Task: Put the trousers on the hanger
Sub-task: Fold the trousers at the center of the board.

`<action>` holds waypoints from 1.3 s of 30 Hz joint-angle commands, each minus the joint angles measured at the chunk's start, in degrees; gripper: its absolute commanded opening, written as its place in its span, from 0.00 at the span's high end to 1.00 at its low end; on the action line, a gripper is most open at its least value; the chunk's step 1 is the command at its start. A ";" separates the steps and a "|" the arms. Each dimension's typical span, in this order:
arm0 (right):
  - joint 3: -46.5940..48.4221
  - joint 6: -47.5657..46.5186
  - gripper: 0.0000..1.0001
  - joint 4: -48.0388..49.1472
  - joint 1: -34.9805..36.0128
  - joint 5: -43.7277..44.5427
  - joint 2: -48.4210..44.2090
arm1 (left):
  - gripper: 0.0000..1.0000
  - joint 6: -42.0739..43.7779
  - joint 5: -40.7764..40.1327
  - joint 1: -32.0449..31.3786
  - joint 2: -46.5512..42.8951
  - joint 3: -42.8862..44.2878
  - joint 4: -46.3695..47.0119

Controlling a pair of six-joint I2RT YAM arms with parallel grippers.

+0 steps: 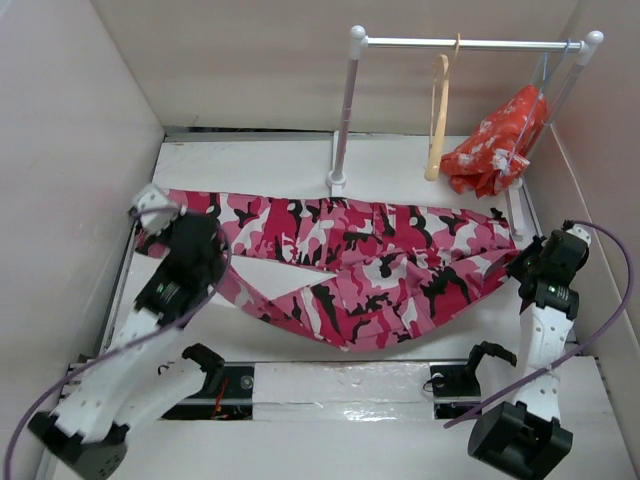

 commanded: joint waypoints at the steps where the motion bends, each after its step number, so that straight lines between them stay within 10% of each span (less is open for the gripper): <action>1: 4.59 -1.67 1.00 7.47 0.61 -0.86 -0.75 | 1.00 -11.13 11.43 12.92 7.98 4.75 -8.64; 5: 0.82 0.08 1.00 12.12 1.14 -0.51 -4.79 | 1.00 -10.17 20.65 32.71 9.21 3.61 -7.58; 14: 3.18 0.79 1.00 17.83 1.14 1.78 5.03 | 1.00 -16.05 20.47 48.02 30.12 12.48 -17.51; 39: 30.07 4.57 1.00 28.38 11.77 13.21 49.15 | 1.00 -6.12 17.31 47.42 64.76 36.83 -4.15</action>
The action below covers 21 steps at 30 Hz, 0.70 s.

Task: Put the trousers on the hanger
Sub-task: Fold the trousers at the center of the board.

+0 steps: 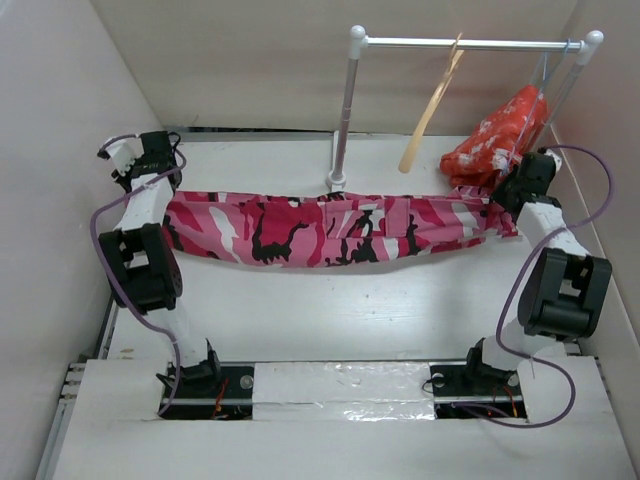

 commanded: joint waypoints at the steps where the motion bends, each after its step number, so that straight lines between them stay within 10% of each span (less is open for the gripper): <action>1: 5.05 -0.61 1.00 6.16 -0.42 5.56 3.32 | 1.00 3.32 -2.54 0.40 2.28 6.23 4.33; 10: 8.83 1.06 0.86 9.84 0.72 5.56 8.79 | 0.95 8.25 -2.45 -1.36 12.83 16.26 6.17; 15: 7.95 1.24 0.33 11.79 1.33 1.43 6.52 | 0.70 10.01 -0.25 -1.36 14.59 17.23 7.50; 21: -2.66 1.76 0.10 18.61 1.34 -5.68 -3.67 | 0.37 10.36 0.11 -1.36 10.56 11.27 9.51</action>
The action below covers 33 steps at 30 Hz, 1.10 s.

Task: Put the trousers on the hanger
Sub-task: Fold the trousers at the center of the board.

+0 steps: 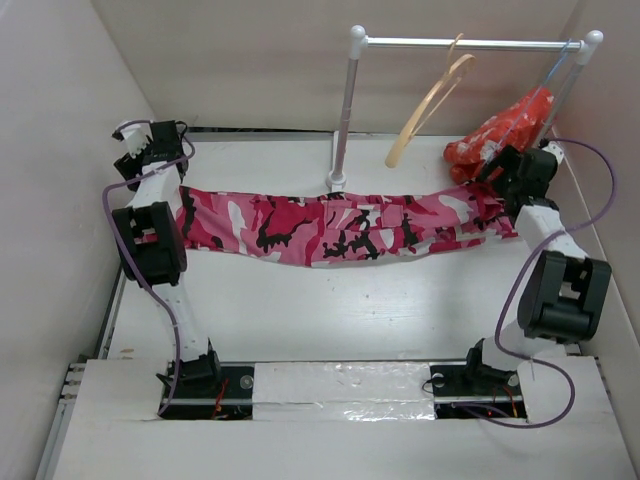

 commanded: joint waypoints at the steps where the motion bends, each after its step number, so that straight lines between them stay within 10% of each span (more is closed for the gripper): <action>1: -6.17 0.80 0.07 10.81 0.83 -5.75 -8.67 | 0.34 1.74 -0.77 0.35 -5.58 -3.21 2.83; 7: -21.20 1.33 0.11 13.89 1.45 -11.30 -22.20 | 0.36 -1.84 1.94 0.35 -15.42 -14.98 3.63; 11: -31.49 2.56 0.83 18.38 1.45 -12.62 -29.77 | 0.39 -6.77 8.35 0.35 -21.22 -24.81 0.12; 13: -34.56 1.60 1.00 16.37 1.45 -13.15 -32.93 | 0.38 -8.35 10.99 0.87 -21.93 -26.68 -1.81; 17: -41.05 1.15 0.96 16.09 1.45 -11.75 -35.84 | 0.36 -9.94 26.53 4.74 -23.33 -33.16 -3.41; 23: -44.60 2.47 0.36 19.78 -3.29 -16.58 -30.68 | 0.35 -9.32 31.56 4.13 -25.10 -37.49 -2.00; 33: -43.47 8.44 0.39 33.22 -4.35 -22.64 -11.08 | 0.35 -10.47 30.78 2.11 -19.12 -35.47 -1.91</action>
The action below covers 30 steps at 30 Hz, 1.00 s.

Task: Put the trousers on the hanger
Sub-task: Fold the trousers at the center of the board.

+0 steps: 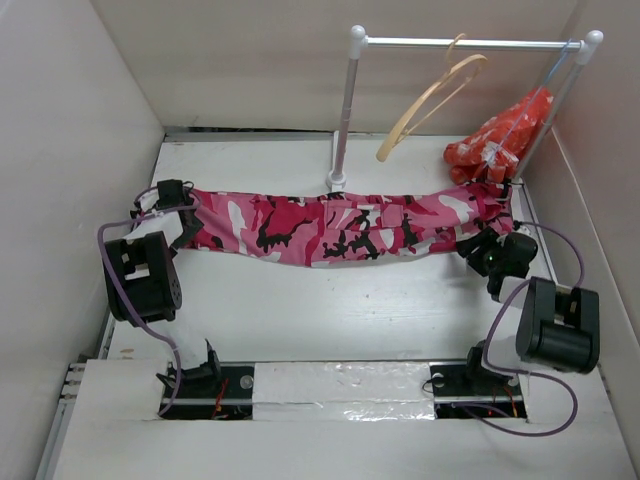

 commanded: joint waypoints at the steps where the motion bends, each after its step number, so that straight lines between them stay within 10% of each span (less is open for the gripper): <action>1: 1.83 3.96 0.42 10.35 -0.55 -2.84 6.61 | 0.35 -1.22 0.86 0.25 0.42 1.68 0.53; 7: 4.47 5.56 0.83 9.57 -0.38 0.13 6.38 | 0.52 -2.80 0.69 0.25 3.05 2.74 1.24; 10: 5.00 5.47 1.00 8.60 -0.37 1.81 5.85 | 0.82 -3.16 -0.72 0.25 3.23 3.18 1.50; 12: 3.52 5.56 1.00 8.43 -0.37 2.51 4.02 | 1.00 -2.89 -2.12 0.25 2.79 3.79 1.07; 30: -7.13 0.20 1.00 -20.97 -7.93 2.87 -38.15 | 1.00 -2.10 -13.90 2.53 -9.94 -1.56 -6.31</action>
